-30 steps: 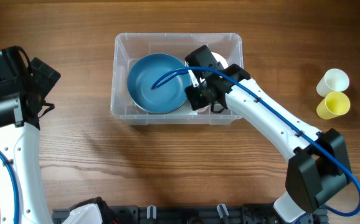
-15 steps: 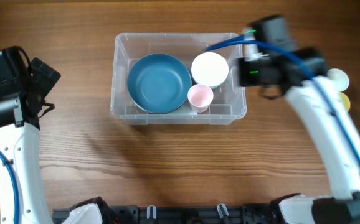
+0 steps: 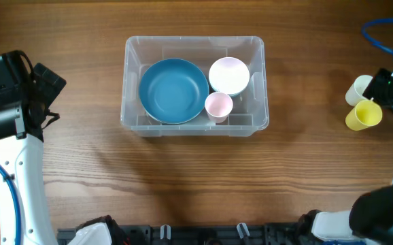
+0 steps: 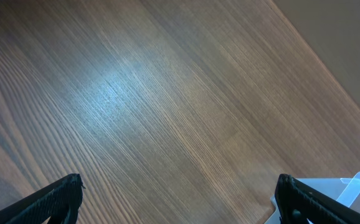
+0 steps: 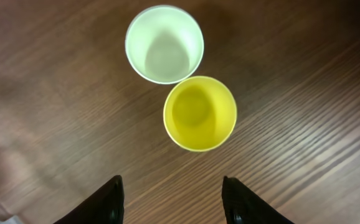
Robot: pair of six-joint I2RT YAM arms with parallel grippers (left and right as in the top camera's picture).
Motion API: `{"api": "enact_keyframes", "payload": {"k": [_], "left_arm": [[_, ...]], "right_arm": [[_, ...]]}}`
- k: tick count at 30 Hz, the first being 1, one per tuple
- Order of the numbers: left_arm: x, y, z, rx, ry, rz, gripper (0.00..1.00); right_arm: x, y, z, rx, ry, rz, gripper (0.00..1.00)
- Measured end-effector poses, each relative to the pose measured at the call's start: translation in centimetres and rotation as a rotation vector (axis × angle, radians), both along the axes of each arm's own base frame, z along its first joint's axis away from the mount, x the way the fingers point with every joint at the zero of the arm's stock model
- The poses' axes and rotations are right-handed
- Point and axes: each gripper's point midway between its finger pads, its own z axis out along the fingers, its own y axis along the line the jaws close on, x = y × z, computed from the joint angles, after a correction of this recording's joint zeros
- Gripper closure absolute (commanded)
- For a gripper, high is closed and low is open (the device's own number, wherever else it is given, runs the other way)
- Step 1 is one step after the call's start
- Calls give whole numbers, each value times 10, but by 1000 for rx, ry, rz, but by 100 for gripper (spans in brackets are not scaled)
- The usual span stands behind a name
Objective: Pack container
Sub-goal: 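Grasp the yellow cup with the right gripper and lift it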
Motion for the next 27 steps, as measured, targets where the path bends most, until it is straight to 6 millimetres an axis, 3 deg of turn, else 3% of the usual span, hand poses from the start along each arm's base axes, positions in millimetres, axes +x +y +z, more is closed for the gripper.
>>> {"api": "enact_keyframes", "payload": {"k": [6, 11, 18, 22, 27], "left_arm": [[0, 0, 0, 0, 0, 0, 0], [0, 0, 0, 0, 0, 0, 0], [0, 0, 0, 0, 0, 0, 0], [0, 0, 0, 0, 0, 0, 0], [0, 0, 0, 0, 0, 0, 0]], "right_arm": [[5, -1, -58, 35, 70, 21, 44], [6, -2, -92, 27, 72, 27, 45], [2, -2, -114, 16, 69, 31, 49], [6, -3, -114, 5, 54, 40, 59], [9, -5, -114, -4, 42, 48, 59]]}}
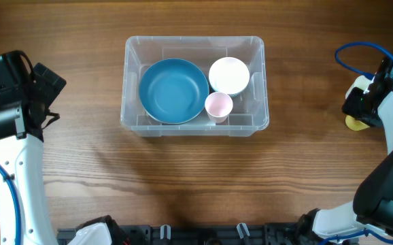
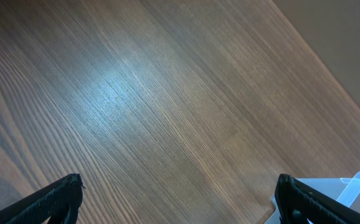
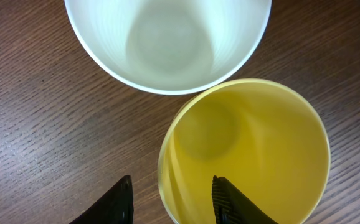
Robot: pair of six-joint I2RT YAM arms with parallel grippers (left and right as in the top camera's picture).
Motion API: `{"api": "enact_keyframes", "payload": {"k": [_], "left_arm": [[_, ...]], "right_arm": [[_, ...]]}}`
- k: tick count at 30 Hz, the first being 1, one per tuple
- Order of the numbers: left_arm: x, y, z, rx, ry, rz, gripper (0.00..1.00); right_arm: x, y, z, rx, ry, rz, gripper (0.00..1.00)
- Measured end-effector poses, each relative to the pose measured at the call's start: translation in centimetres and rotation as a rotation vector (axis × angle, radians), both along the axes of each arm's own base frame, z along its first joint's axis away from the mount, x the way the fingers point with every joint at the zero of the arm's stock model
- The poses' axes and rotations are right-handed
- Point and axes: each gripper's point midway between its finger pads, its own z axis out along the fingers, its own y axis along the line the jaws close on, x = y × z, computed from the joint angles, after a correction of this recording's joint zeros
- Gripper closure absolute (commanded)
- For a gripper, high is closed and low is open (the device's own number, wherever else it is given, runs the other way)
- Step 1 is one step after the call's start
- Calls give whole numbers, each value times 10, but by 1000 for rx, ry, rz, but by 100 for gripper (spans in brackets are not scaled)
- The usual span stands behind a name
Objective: Pack container
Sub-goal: 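Grasp the yellow cup with the right gripper and lift it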
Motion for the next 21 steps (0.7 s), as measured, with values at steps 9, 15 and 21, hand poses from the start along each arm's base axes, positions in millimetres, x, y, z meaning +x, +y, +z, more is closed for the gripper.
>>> {"api": "enact_keyframes", "payload": {"k": [9, 15, 21], "left_arm": [[0, 0, 0, 0, 0, 0, 0], [0, 0, 0, 0, 0, 0, 0], [0, 0, 0, 0, 0, 0, 0]], "right_arm": [[-1, 0, -6, -5, -1, 1, 91], [-3, 1, -7, 1, 4, -5, 96], [-13, 9, -7, 50, 47, -22, 96]]}}
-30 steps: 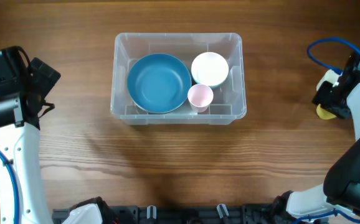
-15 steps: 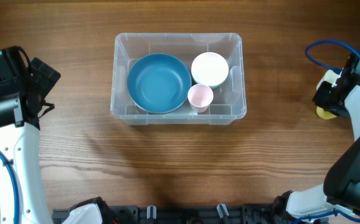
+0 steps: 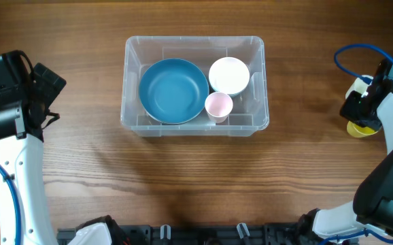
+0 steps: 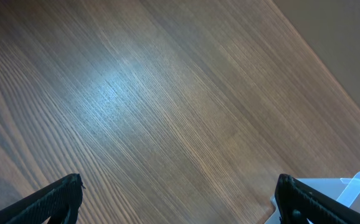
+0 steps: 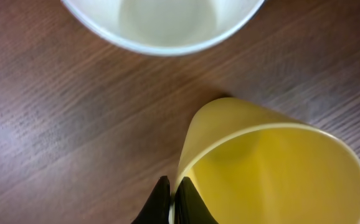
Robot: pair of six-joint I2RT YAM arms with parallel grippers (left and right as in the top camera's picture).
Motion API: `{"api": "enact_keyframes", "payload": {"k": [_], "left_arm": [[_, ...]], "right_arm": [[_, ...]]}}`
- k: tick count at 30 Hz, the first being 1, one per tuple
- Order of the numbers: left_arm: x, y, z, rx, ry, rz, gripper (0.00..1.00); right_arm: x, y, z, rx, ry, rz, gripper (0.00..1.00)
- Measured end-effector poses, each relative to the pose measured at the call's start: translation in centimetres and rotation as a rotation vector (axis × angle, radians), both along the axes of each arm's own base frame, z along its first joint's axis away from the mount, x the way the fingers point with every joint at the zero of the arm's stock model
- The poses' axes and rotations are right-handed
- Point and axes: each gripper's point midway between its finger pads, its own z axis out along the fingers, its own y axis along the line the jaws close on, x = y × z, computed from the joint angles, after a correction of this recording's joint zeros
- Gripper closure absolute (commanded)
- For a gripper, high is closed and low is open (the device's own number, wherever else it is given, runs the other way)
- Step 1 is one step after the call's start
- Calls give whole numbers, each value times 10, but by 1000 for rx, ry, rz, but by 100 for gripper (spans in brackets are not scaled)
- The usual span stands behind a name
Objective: Pack container
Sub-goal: 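Grasp the yellow cup with the right gripper and lift it, then lower the yellow cup into the pink cup and open the right gripper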
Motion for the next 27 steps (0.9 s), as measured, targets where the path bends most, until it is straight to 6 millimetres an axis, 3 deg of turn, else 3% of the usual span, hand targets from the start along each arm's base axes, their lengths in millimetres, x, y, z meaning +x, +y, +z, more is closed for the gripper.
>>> {"api": "enact_keyframes", "payload": {"k": [6, 11, 16, 21, 24, 27], "left_arm": [[0, 0, 0, 0, 0, 0, 0], [0, 0, 0, 0, 0, 0, 0], [0, 0, 0, 0, 0, 0, 0], [0, 0, 0, 0, 0, 0, 0], [0, 0, 0, 0, 0, 0, 0], [0, 0, 0, 0, 0, 0, 0]], "right_arm": [[5, 20, 10, 58, -31, 29, 96], [25, 60, 52, 39, -152, 153, 96], [48, 147, 134, 3, -372, 448, 96], [39, 239, 209, 11, -572, 731, 96], [26, 274, 224, 30, -622, 835, 96], [15, 306, 220, 45, -611, 951, 96]]}}
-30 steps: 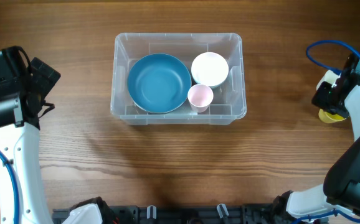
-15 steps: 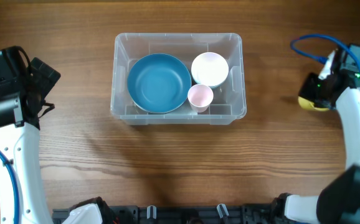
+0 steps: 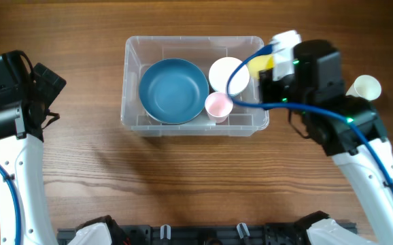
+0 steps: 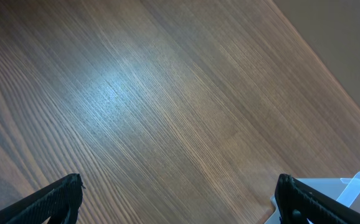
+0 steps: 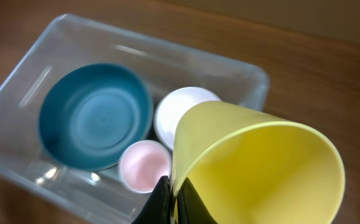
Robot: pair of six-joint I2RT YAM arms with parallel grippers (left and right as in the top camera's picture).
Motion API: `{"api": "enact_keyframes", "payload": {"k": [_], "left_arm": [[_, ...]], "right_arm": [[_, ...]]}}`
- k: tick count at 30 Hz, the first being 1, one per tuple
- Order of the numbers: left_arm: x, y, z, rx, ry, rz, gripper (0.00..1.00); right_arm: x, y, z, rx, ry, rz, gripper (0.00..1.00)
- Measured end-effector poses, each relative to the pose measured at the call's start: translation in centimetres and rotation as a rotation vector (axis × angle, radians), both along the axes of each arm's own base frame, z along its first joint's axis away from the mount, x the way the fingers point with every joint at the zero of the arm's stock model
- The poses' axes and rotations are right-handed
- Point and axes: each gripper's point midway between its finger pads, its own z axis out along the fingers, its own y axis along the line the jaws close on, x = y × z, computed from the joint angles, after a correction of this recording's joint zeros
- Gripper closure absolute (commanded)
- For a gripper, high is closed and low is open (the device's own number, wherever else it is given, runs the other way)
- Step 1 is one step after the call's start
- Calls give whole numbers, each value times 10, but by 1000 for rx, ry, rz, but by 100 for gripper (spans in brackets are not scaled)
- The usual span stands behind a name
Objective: Pack container
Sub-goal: 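Lower the yellow cup into the pink cup and open the right gripper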
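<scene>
A clear plastic container (image 3: 261,116) stands mid-table and holds a blue bowl (image 3: 173,90), a white bowl (image 3: 228,75) and a small pink cup (image 3: 218,105). My right gripper (image 5: 174,202) is shut on the rim of a yellow cup (image 5: 261,171), held above the container's right end; only a bit of the yellow cup (image 3: 259,67) shows overhead. A pale cream cup (image 3: 366,87) stands on the table at the far right. My left gripper (image 4: 177,199) hangs open over bare wood at the far left, nothing between its fingers.
The right arm (image 3: 322,102) and its blue cable (image 3: 251,58) reach over the container's right end. The left arm (image 3: 9,102) stands at the table's left edge. A corner of the container (image 4: 354,190) shows in the left wrist view.
My right gripper, shut on the yellow cup's rim at the far right of the table, has carried it to above the container's right end. The cream cup stayed behind. The left arm has not moved.
My right gripper hung open above the yellow and cream cups at the table's far right. Then it was low, its fingers astride the yellow cup's rim. Then it was shut on that rim, the cup tilted. Now the cup is held over the container.
</scene>
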Motion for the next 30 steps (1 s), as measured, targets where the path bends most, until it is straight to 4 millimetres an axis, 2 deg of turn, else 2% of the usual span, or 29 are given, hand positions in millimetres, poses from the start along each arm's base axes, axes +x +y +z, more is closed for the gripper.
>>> {"api": "enact_keyframes", "payload": {"k": [3, 7, 10, 16, 18, 22, 23, 25, 30], "left_arm": [[0, 0, 0, 0, 0, 0, 0], [0, 0, 0, 0, 0, 0, 0], [0, 0, 0, 0, 0, 0, 0], [0, 0, 0, 0, 0, 0, 0], [0, 0, 0, 0, 0, 0, 0], [0, 0, 0, 0, 0, 0, 0], [0, 0, 0, 0, 0, 0, 0], [0, 0, 0, 0, 0, 0, 0], [0, 0, 0, 0, 0, 0, 0]], "right_arm": [[-5, 29, -17, -52, 28, 110, 96], [-6, 61, -59, -167, 101, 203, 96], [-4, 71, -84, -225, 146, 225, 96], [-4, 80, -113, -275, 207, 244, 96], [-4, 81, -120, -284, 222, 247, 96], [-4, 81, -122, -286, 226, 248, 95], [-3, 82, -122, -286, 226, 248, 93], [-3, 82, -122, -287, 226, 248, 77], [-3, 83, -121, -279, 224, 251, 73]]}}
